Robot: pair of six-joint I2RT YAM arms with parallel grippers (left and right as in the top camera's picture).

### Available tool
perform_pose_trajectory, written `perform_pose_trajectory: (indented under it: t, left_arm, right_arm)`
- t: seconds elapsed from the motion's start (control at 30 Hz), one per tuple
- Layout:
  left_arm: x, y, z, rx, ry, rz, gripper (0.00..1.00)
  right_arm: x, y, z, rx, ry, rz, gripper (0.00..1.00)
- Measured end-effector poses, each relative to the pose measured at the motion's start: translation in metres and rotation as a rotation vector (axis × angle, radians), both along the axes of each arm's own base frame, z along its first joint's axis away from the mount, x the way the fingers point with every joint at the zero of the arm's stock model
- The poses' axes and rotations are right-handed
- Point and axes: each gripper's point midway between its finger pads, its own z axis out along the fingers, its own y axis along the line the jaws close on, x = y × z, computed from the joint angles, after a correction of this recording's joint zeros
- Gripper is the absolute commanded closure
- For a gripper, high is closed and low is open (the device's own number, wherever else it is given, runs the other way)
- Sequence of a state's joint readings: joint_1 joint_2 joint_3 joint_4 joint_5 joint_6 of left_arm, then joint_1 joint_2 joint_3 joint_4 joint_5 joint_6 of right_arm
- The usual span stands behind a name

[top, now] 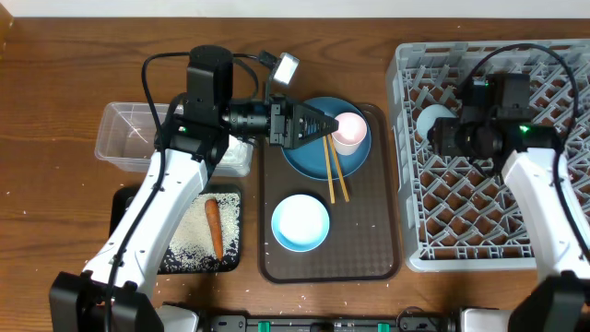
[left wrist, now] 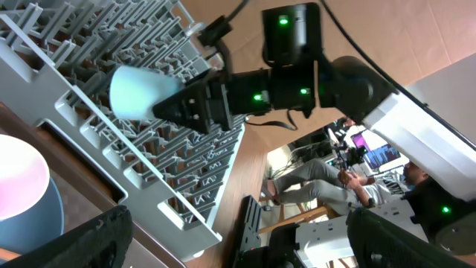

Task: Sort waste into correct bins and load items into the dishwasher rack
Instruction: 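Carry the light-blue cup with the right gripper into the dish rack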

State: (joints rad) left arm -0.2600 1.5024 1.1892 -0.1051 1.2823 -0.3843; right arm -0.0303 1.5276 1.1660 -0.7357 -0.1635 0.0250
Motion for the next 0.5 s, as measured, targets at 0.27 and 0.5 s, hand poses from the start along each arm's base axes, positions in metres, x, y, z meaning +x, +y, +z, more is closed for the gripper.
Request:
perform_pose_trajectory:
  t: [0.27, 0.5]
  left_arm:
    - [0.0001, 0.0, 0.0002, 0.0, -0.001, 0.0, 0.06]
    - [0.0, 0.0, 0.0001, 0.0, 0.0, 0.0, 0.06]
  right_arm:
    - [-0.0014, -0.0002, -0.0083, -0.007, 0.027, 0.013, 0.46]
    - [-0.0025, -0.0006, -0.0089, -0.014, 0.03, 0.021, 0.29]
